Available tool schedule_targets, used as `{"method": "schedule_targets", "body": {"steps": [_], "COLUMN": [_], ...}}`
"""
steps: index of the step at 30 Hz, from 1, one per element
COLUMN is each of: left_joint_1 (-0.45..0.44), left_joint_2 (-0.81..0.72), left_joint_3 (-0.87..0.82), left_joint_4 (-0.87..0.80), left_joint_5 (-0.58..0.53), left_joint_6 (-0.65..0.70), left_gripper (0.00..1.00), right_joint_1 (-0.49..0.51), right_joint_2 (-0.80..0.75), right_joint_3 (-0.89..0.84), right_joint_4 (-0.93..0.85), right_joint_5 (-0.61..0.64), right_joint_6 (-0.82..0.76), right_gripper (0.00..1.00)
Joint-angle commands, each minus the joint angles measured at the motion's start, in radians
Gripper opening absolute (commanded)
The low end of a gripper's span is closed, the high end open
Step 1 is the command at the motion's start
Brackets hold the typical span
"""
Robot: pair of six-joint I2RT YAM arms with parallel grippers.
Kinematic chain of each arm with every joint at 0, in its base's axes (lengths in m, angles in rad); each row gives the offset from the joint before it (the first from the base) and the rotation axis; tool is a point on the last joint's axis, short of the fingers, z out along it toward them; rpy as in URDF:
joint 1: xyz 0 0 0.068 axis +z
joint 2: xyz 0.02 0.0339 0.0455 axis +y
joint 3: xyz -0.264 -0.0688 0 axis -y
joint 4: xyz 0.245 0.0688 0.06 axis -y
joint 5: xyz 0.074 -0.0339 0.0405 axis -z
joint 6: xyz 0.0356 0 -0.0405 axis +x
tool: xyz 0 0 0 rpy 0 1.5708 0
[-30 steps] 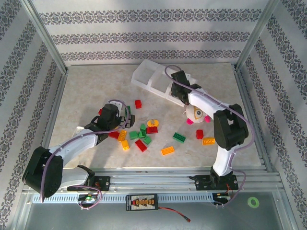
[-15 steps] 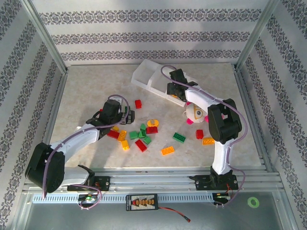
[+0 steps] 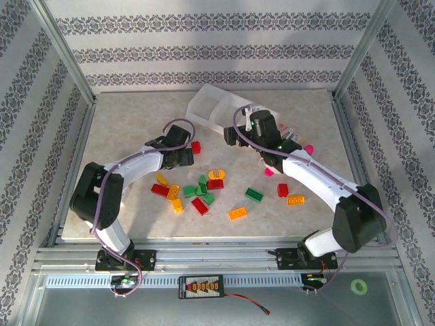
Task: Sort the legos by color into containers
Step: Place the lego in the container, then pick up the lego from the center of the table.
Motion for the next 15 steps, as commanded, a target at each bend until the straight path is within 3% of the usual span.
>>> {"method": "schedule_targets", "body": {"steps": [1, 8, 15], "left_joint_1": [-0.012, -0.011, -0.005], "left_joint_2": [0.065, 0.187, 0.205], "left_joint_3": [0.057, 0.104, 0.105], "left_joint_4": [-0.077, -0.039, -0.027], "left_joint_5": [-0.025, 0.005, -0.01], "left_joint_6": [-0.027, -0.023, -0.022], "left_gripper": [0.77, 0.66, 0.41], "right_joint_1": [0.02, 0.036, 0.041], "right_joint_2": [-0.044, -0.073, -0.095], "right_joint_3": [-0.072, -0.14, -0.145], "right_joint_4": [0.036, 0.083, 0.07], "right_joint_5": [-0.025, 0.006, 0.041], "right_joint_6": [0.025, 0.058, 0.028], "right_gripper": [0.95, 0.95, 0.96]}}
